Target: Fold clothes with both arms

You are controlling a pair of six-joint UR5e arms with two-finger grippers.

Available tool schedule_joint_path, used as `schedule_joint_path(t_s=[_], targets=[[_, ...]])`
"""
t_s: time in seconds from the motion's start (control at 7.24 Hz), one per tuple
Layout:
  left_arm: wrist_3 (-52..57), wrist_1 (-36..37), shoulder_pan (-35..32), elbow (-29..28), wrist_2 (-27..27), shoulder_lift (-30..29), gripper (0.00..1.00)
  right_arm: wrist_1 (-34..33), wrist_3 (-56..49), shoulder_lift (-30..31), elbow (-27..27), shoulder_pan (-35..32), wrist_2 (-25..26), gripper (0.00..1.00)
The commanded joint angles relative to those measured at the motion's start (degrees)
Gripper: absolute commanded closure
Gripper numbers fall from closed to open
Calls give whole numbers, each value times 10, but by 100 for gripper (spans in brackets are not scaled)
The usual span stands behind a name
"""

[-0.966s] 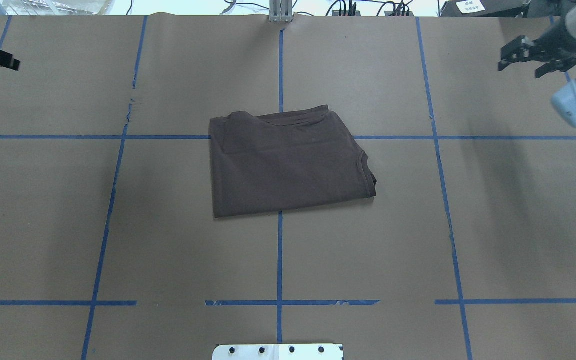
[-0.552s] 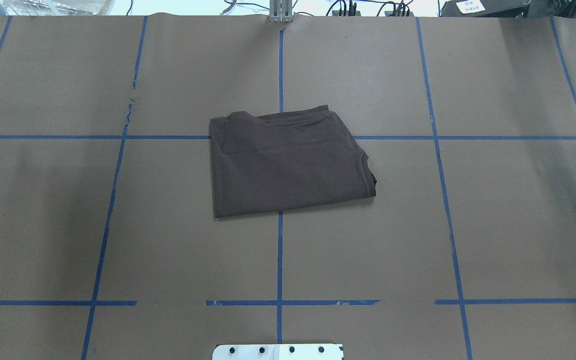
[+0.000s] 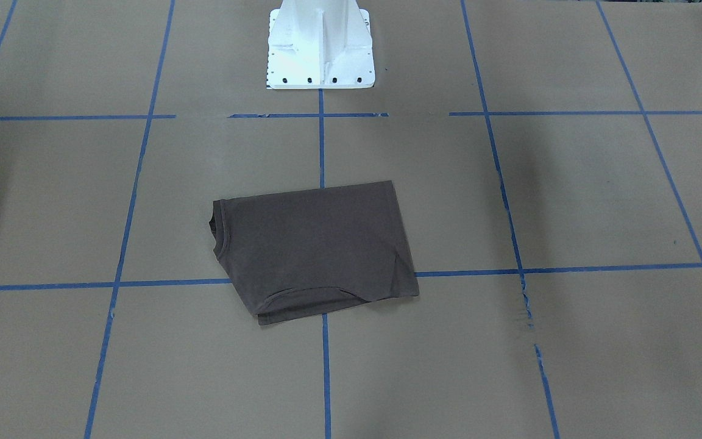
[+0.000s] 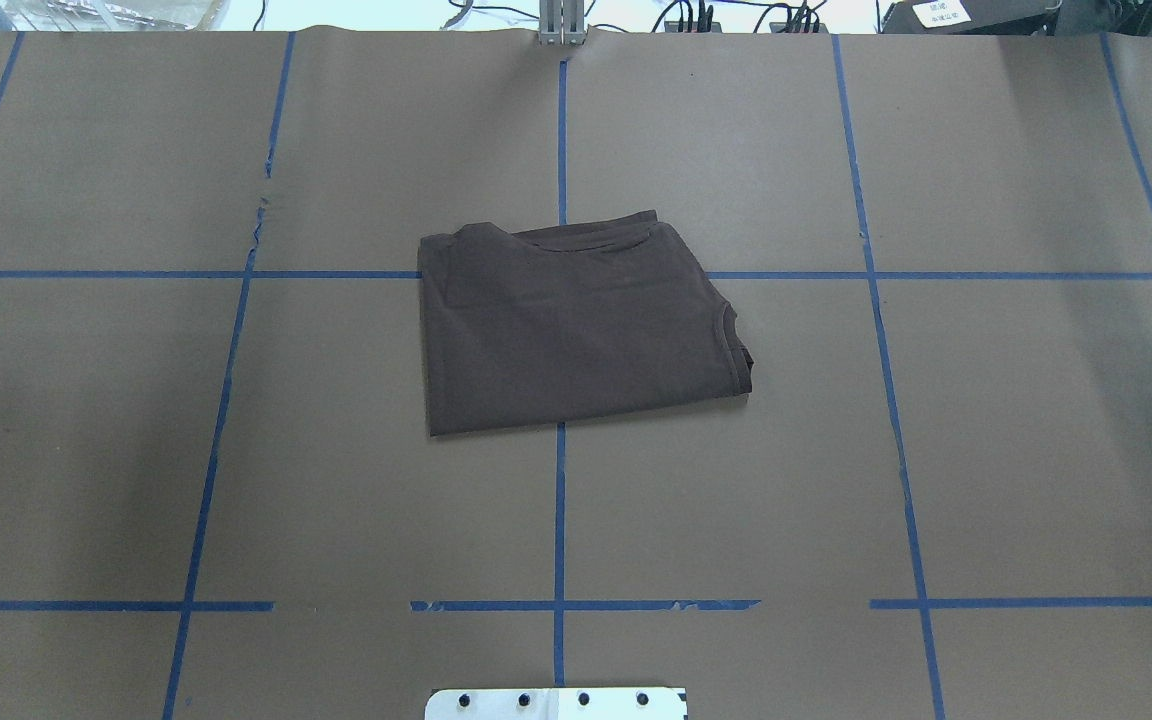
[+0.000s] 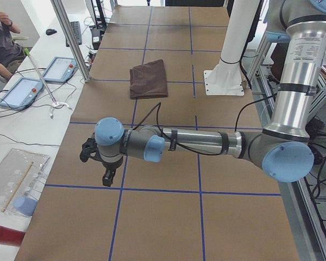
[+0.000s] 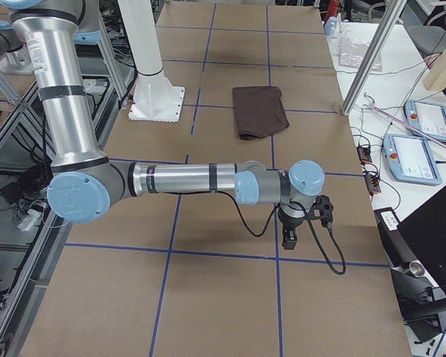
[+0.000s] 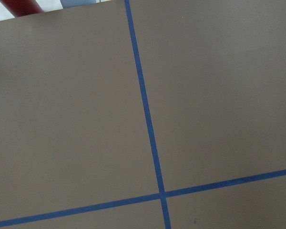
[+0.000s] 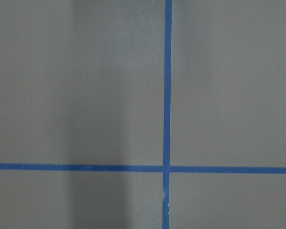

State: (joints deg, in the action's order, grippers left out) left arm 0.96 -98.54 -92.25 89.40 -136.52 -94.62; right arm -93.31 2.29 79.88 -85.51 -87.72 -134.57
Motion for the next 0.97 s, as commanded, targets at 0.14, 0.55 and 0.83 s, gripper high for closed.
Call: schedule_joint_path(t_s=[0.14, 0.55, 0.83], targets=[[-54, 3, 16, 39, 22, 35, 0, -36, -9, 10, -21, 5, -15, 0], [-54, 15, 14, 73, 18, 42, 0, -33, -7, 13, -38, 12, -12, 0], [-69, 11, 16, 92, 22, 62, 0, -32, -6, 26, -43, 13, -12, 0]])
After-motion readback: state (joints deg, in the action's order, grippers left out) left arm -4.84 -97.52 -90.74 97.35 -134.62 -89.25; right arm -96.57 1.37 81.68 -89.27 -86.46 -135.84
